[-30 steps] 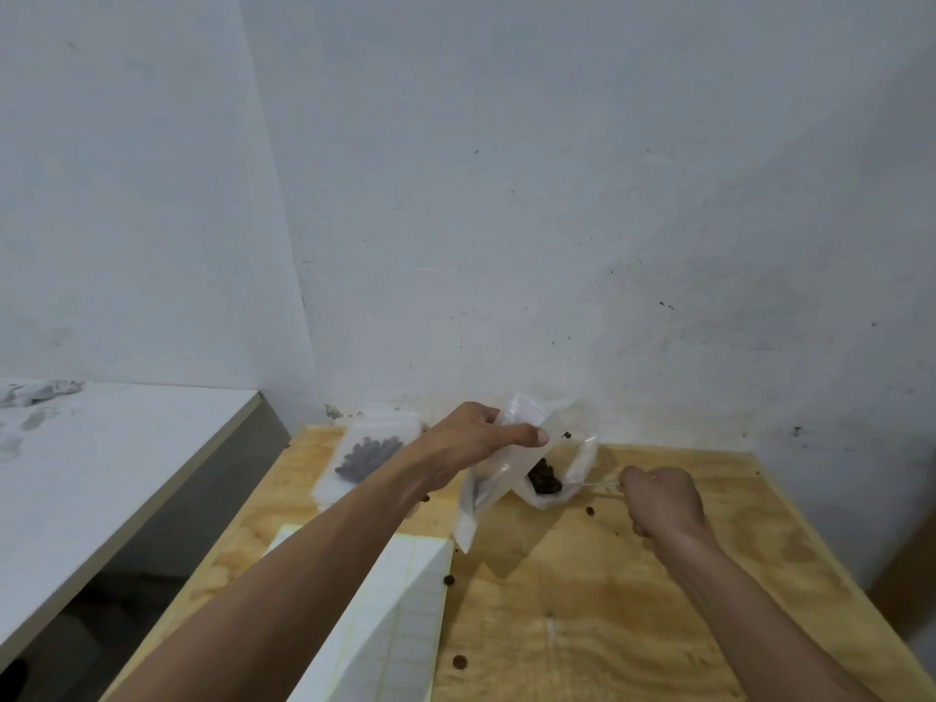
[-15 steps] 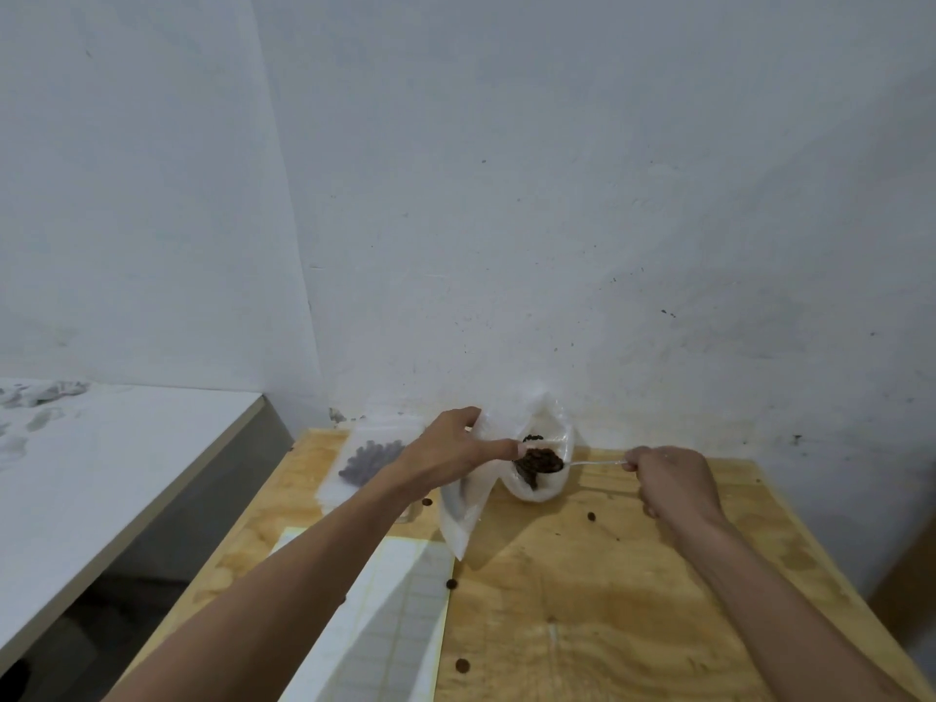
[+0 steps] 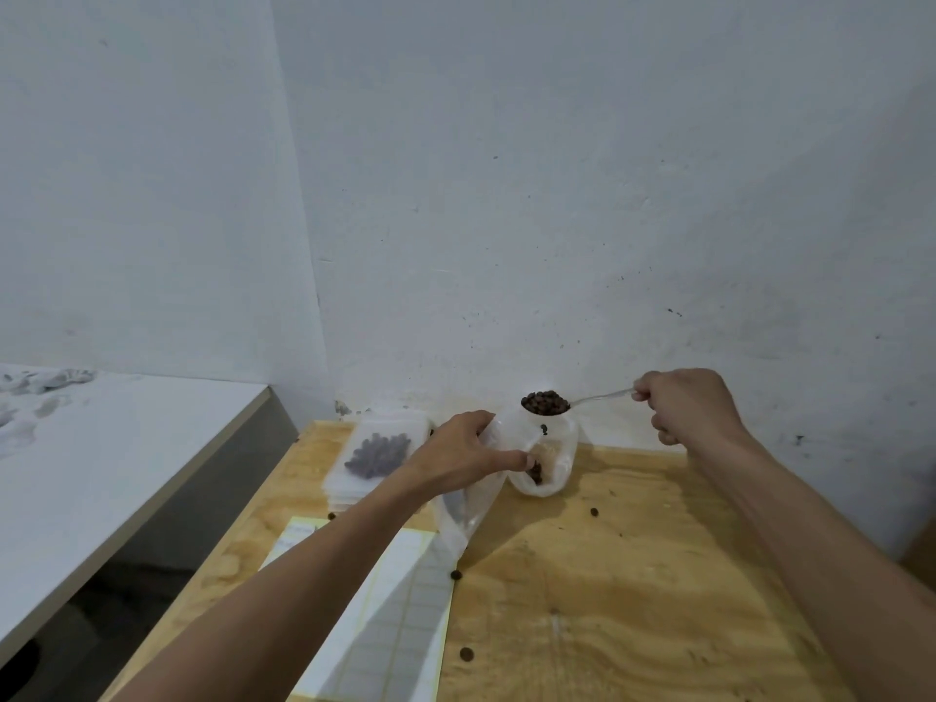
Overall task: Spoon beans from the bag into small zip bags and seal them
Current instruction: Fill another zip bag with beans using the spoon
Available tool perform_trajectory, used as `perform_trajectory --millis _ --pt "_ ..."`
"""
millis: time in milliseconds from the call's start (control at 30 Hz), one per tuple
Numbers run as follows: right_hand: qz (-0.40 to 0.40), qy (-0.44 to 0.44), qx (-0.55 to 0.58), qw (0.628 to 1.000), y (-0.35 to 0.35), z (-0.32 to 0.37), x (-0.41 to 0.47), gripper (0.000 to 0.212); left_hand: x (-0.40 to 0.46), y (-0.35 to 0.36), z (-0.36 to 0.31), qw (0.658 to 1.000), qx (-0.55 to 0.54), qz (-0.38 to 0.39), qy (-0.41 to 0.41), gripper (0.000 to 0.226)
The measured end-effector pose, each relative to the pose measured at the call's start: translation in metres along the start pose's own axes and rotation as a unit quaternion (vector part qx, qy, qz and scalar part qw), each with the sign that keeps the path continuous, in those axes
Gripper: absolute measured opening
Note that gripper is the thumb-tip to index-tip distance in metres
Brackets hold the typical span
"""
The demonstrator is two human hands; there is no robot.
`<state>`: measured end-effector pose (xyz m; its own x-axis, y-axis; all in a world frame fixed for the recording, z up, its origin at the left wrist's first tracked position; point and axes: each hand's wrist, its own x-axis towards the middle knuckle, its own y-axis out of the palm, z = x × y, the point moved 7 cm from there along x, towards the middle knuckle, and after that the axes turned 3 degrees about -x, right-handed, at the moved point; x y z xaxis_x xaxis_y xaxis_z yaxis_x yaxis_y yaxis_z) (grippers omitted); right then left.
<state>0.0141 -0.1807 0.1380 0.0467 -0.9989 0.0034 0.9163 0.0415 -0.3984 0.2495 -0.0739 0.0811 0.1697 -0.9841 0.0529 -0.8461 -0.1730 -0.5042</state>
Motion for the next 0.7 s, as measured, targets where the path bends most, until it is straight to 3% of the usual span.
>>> perform_trajectory --millis 167,333,500,700 --pt "0.005 -0.146 -0.108 0.983 0.006 0.031 -0.021 0.021 0.006 0.003 0.001 1.0 0.007 -0.002 -0.009 0.037" --pt "-0.08 -0.286 -0.185 0.937 -0.004 0.053 -0.037 0.024 0.009 0.004 0.003 1.0 0.005 -0.007 -0.014 0.027" --pt "-0.117 -0.277 -0.225 0.927 -0.015 0.038 -0.031 0.023 0.009 0.001 0.011 0.997 -0.06 -0.001 -0.054 0.038" --pt "-0.072 -0.207 -0.314 0.924 0.019 -0.01 -0.027 0.028 0.013 0.017 0.014 0.984 -0.124 0.05 -0.117 0.06"
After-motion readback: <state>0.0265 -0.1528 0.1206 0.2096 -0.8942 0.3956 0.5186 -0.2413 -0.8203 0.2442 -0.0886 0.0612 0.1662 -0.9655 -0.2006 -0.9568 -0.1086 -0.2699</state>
